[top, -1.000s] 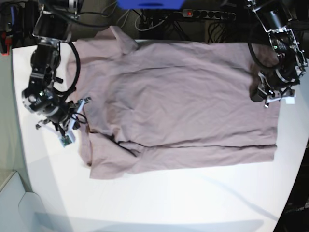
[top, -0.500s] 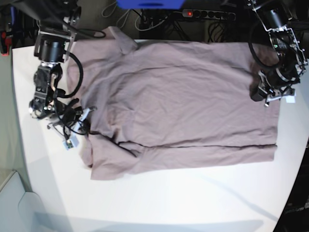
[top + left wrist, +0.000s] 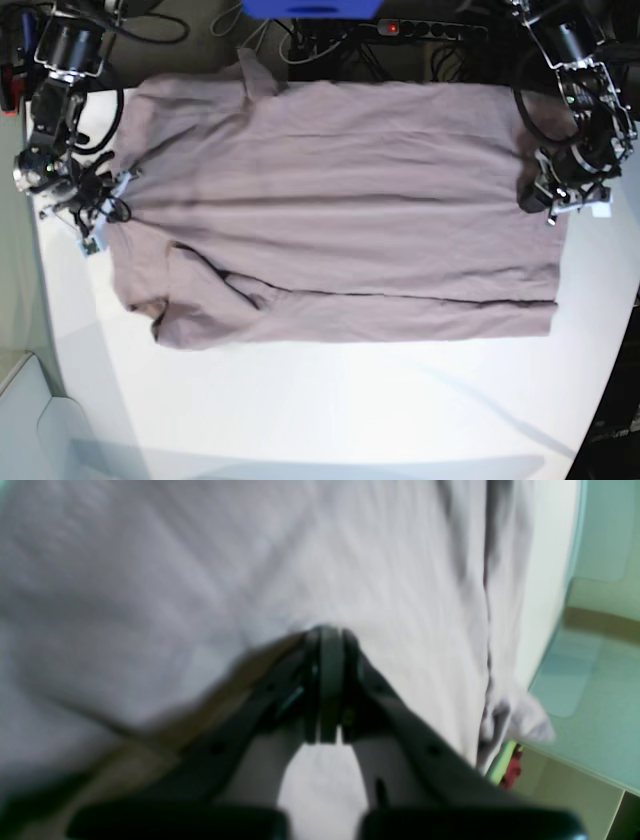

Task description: Layout the t-shirt on the table in an organized manner, then fold the t-shirt properly

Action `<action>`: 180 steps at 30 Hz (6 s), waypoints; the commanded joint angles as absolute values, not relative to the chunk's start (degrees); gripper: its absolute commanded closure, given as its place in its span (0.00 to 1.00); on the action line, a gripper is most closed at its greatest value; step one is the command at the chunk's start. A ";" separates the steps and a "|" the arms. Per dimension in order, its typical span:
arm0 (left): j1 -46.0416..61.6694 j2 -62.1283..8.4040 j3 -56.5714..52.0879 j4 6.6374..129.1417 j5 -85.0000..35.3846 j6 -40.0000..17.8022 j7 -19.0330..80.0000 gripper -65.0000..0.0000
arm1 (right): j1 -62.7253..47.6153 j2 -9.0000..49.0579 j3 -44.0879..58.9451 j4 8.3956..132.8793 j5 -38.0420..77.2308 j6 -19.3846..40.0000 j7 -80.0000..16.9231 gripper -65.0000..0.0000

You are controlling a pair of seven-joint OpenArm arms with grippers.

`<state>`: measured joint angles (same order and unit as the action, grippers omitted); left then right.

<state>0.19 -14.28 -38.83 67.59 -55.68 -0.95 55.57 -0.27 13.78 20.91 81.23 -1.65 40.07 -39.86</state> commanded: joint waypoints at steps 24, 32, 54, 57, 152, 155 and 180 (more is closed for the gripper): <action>-0.31 -15.43 -39.43 77.93 -60.09 -1.19 59.38 1.00 | -5.93 9.54 20.35 104.84 -1.19 40.00 -41.19 0.82; -0.75 -15.08 -39.43 77.05 -57.98 -1.19 59.30 1.00 | 3.47 9.27 14.64 94.55 -1.19 40.00 -44.35 0.50; -7.16 -16.84 -39.43 77.14 -57.89 -0.92 59.30 0.99 | 9.19 9.36 12.70 77.41 -1.19 40.00 -36.44 0.81; -7.08 -16.92 -39.52 77.14 -57.98 -0.92 59.30 0.99 | 10.59 9.36 12.70 77.49 -1.19 40.00 -36.53 1.00; -4.09 -11.03 -26.68 68.26 -20.26 -1.01 61.23 1.00 | -3.82 12.97 2.07 87.16 -1.10 36.88 -34.77 1.00; -0.57 -12.79 -26.77 70.02 -24.57 -1.01 62.90 1.00 | -6.81 13.41 2.42 90.77 -1.10 39.08 -34.68 1.00; 0.75 -21.32 -40.22 88.40 -44.53 -0.48 65.80 0.91 | -8.04 13.05 2.59 92.62 -1.19 40.00 -34.68 1.00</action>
<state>0.89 -20.51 -40.03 87.46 -44.01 -0.49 65.80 -8.51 12.67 2.31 91.83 -1.63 39.62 -35.53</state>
